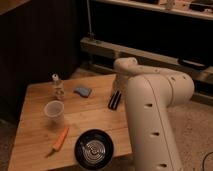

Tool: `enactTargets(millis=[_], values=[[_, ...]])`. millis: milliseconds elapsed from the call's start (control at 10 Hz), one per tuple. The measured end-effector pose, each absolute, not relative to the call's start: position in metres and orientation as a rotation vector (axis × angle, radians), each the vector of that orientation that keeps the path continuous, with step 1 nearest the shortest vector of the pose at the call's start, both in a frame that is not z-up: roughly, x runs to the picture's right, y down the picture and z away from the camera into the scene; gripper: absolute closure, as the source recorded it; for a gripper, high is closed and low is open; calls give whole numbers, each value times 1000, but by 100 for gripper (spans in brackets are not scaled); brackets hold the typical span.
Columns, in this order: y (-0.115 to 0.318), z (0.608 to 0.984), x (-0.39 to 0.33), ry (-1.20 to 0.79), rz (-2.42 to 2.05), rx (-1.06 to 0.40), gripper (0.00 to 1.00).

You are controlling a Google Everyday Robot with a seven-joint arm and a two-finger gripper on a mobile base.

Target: Place the eraser in the ceramic cup

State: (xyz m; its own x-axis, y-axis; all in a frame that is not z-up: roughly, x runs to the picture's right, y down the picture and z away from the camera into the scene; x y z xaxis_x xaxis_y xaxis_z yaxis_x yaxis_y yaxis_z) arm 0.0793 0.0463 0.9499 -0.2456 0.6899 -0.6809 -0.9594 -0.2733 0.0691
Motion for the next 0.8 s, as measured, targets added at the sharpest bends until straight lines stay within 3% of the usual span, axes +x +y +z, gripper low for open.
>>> enactTargets(millis=[500, 800], values=[[45, 943, 82, 568, 1767, -664, 59], [16, 904, 90, 456, 1789, -664, 59]])
